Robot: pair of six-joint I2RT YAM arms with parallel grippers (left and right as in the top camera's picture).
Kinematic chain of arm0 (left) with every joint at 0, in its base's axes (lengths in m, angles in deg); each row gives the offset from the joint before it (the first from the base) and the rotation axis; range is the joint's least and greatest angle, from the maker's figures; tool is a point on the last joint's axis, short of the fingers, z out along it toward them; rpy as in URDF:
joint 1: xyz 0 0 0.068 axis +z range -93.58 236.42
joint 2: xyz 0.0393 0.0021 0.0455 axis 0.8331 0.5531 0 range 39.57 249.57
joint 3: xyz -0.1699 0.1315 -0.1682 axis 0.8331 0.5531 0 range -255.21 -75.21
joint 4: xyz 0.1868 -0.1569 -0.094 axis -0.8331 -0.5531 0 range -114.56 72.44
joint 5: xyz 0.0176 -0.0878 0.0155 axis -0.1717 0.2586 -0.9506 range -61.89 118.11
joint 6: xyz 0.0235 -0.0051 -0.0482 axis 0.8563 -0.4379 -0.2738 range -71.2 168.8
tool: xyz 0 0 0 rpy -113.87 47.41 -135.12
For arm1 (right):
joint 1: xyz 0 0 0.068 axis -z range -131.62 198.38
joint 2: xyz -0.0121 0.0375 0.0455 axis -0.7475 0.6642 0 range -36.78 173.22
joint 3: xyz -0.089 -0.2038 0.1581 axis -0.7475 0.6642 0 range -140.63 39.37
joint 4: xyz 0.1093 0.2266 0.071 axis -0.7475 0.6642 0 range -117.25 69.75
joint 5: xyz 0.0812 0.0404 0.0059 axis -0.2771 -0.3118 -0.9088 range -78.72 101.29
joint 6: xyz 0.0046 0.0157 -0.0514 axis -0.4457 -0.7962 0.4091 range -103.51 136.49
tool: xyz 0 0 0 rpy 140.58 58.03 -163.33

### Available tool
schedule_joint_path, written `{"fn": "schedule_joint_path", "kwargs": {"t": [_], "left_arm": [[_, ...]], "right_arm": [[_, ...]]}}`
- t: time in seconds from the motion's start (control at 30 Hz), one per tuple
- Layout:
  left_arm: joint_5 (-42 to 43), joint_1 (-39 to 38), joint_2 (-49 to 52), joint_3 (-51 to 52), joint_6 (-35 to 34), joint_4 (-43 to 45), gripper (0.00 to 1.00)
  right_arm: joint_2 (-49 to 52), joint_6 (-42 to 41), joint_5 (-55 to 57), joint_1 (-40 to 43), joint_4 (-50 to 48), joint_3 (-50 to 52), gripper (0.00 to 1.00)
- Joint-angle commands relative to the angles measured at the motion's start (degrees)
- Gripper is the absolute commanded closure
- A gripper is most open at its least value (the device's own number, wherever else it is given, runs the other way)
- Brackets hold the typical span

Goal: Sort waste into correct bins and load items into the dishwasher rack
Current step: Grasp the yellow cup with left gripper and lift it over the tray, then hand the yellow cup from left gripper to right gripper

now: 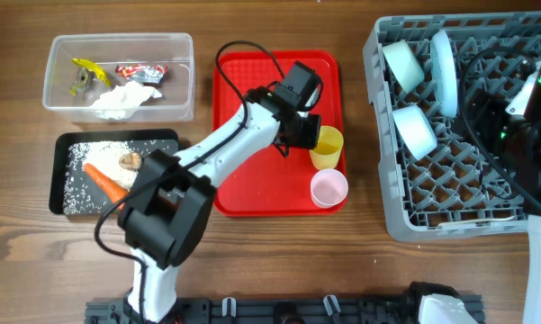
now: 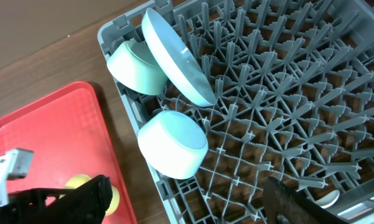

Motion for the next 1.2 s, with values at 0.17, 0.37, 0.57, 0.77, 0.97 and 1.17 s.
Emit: {"fn": "schedule_joint_path", "kwargs": {"t": [0.17,0.37,0.57,0.77,0.97,1.17], "left_arm": [[-1.03,-0.22,1.86,0.33,-0.72,-0.85,0.96],[15.06,9.64,-4.94,-0.26,1.77,-4.57,0.96],[58.55,25.24,-7.74,-0.22,12.09,-4.55,0.96],[73.81,29.27,-7.74,-0.15,13.16,-1.6,0.96],[77.53,27.26,-7.74,-0.17,12.94,3.28,0.96],[77.59,26.21,-7.74,-0.17,12.94,3.5,0.96]], "right_arm": [[0.07,-0.22,-1.57,0.26,0.0,0.2,0.2],[3.61,8.98,-25.55,0.17,-2.54,1.55,0.18],[11.69,17.77,-53.22,0.09,-8.7,5.31,0.09],[22.03,30.91,-80.5,-5.31,-14.62,5.57,0.0],[27.39,24.76,-87.06,-12.17,-29.55,5.57,0.0],[27.5,15.26,-79.47,-16.02,-39.95,5.57,0.0]]}}
